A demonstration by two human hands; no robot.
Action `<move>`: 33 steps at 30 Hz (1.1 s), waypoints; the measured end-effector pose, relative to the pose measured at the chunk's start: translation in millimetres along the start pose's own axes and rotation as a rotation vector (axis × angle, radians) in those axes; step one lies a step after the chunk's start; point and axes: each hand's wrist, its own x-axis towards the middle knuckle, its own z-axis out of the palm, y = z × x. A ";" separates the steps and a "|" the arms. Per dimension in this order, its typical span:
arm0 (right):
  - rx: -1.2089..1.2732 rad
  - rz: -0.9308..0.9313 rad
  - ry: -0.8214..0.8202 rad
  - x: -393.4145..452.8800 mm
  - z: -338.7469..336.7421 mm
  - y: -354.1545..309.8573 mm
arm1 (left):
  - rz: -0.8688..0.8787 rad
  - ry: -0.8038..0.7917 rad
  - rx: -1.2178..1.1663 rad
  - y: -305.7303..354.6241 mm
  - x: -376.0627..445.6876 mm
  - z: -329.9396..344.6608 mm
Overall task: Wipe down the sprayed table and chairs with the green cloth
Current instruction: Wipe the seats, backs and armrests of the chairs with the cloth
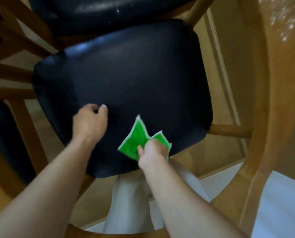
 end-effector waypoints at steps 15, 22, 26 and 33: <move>-0.409 -0.750 -0.806 -140.1 -96.1 -133.9 | -0.356 -0.764 -1.241 78.9 -84.9 -5.3; -0.375 -0.606 -0.966 -139.2 -175.2 -177.6 | -0.363 -0.819 -1.384 121.3 -152.2 30.5; -0.354 -0.627 -0.983 -121.4 -213.0 -212.3 | -0.349 -0.864 -1.524 140.6 -193.1 55.0; -0.530 -0.963 -0.643 -65.4 -249.6 -279.1 | -0.138 -0.653 -1.155 189.1 -220.8 77.6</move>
